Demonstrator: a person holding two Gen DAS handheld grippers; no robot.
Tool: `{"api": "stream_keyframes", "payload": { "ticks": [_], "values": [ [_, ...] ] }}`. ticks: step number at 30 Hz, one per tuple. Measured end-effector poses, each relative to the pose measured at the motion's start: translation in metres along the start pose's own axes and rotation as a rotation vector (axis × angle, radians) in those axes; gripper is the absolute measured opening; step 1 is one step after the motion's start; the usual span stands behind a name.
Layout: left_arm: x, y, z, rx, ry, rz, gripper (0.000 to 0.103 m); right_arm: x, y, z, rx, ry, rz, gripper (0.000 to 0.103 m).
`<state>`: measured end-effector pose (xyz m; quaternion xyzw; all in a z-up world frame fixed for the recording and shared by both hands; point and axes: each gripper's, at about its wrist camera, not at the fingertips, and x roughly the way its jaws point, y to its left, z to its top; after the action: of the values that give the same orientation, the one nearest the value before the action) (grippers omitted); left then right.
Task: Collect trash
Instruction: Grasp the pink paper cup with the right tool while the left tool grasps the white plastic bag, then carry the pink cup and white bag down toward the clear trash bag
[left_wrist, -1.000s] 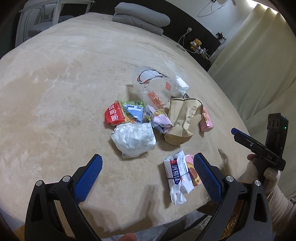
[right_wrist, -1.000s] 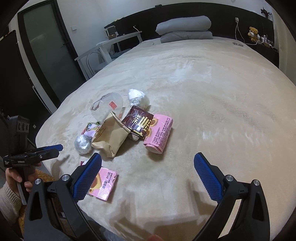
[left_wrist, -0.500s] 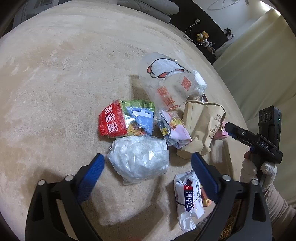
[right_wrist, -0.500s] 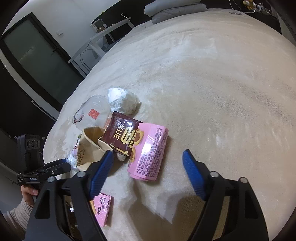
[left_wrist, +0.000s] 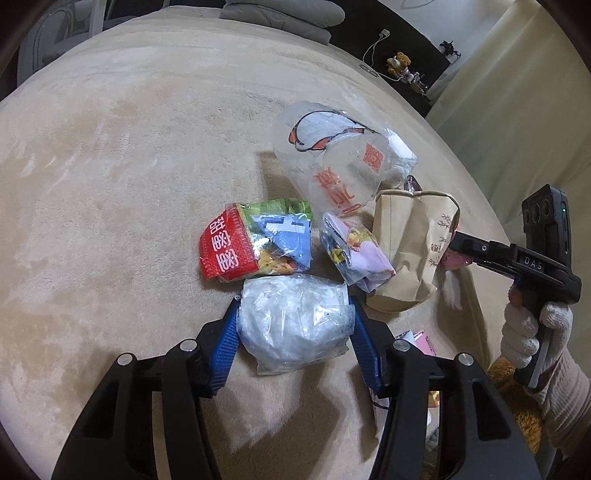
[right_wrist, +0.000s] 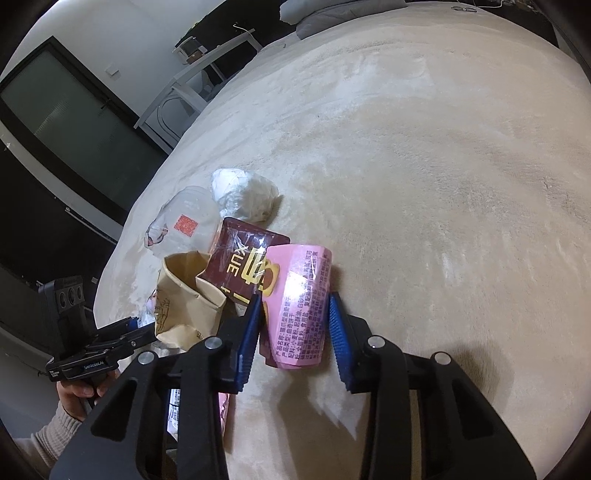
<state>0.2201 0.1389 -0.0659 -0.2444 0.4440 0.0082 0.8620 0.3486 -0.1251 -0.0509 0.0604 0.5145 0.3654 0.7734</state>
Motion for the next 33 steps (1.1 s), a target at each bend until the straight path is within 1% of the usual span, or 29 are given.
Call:
{"api": "stream_keyframes", "payload": {
  "ticks": [9,16,21,24,33],
  "values": [
    [-0.024,-0.009,-0.014,0.014,-0.068,-0.018,0.054,-0.021,0.011,-0.016,0.004,-0.063,0.004,0.037],
    [-0.045,-0.021,-0.027,0.045,-0.142,-0.025,0.054,-0.04,0.023,-0.033,-0.014,-0.11,-0.004,0.037],
    [-0.063,-0.024,-0.039,0.043,-0.186,-0.052,0.054,-0.055,0.029,-0.054,-0.009,-0.147,0.002,0.037],
    [-0.074,-0.027,-0.044,0.049,-0.212,-0.069,0.054,-0.063,0.036,-0.064,-0.034,-0.164,-0.008,0.037],
    [-0.101,-0.042,-0.066,0.109,-0.301,-0.103,0.054,-0.086,0.049,-0.1,-0.045,-0.208,0.003,0.037]
  ]
}}
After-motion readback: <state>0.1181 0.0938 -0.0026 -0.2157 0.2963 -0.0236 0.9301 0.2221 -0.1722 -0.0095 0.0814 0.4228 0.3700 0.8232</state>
